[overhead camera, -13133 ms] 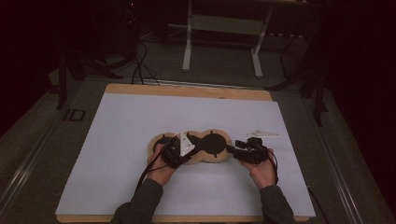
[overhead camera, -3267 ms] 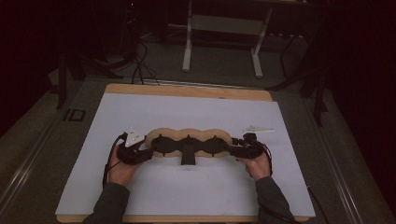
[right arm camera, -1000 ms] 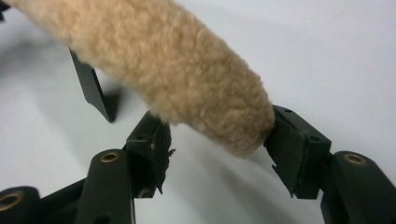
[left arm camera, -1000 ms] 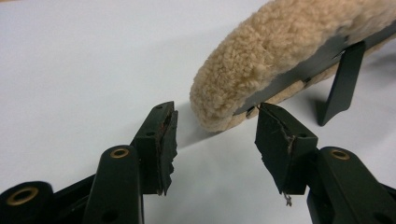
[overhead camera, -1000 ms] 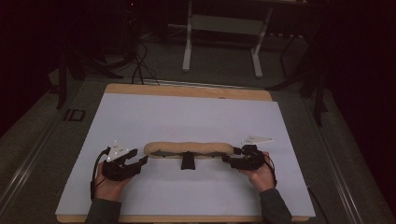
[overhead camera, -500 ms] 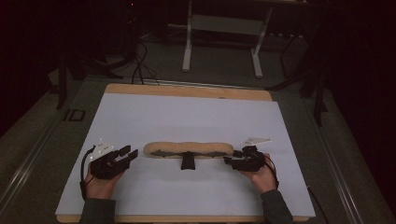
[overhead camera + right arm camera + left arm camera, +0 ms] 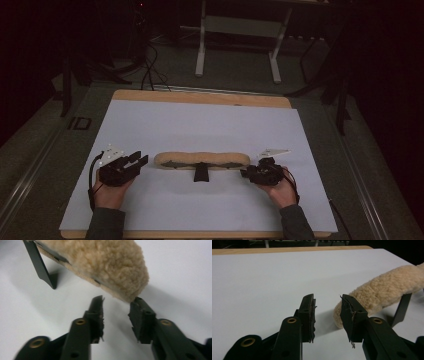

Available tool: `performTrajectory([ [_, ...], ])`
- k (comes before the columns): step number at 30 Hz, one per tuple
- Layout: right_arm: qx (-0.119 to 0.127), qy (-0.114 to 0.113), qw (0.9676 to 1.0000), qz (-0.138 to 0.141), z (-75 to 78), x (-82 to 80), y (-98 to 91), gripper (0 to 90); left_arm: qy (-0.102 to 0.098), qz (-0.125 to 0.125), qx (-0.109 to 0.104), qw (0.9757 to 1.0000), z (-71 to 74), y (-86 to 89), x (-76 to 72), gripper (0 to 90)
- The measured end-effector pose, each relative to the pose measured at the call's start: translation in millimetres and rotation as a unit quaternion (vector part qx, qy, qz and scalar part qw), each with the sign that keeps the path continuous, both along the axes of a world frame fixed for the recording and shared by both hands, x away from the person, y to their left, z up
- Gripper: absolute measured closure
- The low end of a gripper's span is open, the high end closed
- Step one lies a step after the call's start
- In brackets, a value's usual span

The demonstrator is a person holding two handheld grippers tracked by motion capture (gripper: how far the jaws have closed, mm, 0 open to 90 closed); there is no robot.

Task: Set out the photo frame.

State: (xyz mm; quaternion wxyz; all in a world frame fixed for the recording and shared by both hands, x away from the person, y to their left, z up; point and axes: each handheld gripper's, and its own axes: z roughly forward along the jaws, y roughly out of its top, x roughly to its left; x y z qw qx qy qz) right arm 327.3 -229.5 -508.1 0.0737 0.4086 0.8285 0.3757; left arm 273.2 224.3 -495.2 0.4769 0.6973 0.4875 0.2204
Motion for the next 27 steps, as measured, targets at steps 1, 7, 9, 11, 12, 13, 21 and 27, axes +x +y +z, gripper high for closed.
performTrajectory([
  [1,-0.001,0.0,1.0,-0.001,0.0,-0.4,-0.5,66.4,0.001,0.001,0.003,1.0,-0.5,-0.2,1.1,64.7],
  [7,0.0,0.007,1.0,0.0,0.3,-1.0,-2.1,69.0,0.006,0.005,0.004,1.0,-3.8,-0.9,6.8,66.8],
  [9,-0.005,0.012,0.9999,0.01,-0.1,-1.7,-0.9,74.8,0.013,-0.002,-0.005,0.9999,-5.3,-1.2,9.6,72.9],
  [11,-0.008,0.015,0.9997,0.017,-0.2,-2.1,0.3,79.7,0.012,-0.002,-0.005,0.9999,-5.6,-2.4,11.2,74.0],
  [12,-0.011,0.014,0.9997,0.019,-0.3,-2.7,1.1,82.7,0.012,-0.004,-0.008,0.9999,-6.0,-2.8,12.1,75.2],
  [13,-0.009,0.014,0.9996,0.024,-0.1,-3.3,2.2,85.4,0.012,-0.004,-0.005,0.9999,-6.4,-3.3,12.5,75.9],
  [21,0.002,-0.013,0.9995,0.028,4.2,-6.1,9.7,90.0,0.016,-0.008,0.002,0.9998,-8.2,-8.5,15.6,87.3],
  [27,0.007,-0.026,0.9996,0.008,4.3,-4.1,12.7,90.0,0.02,-0.023,0.014,0.9994,-10.2,-14.8,17.0,88.4],
])
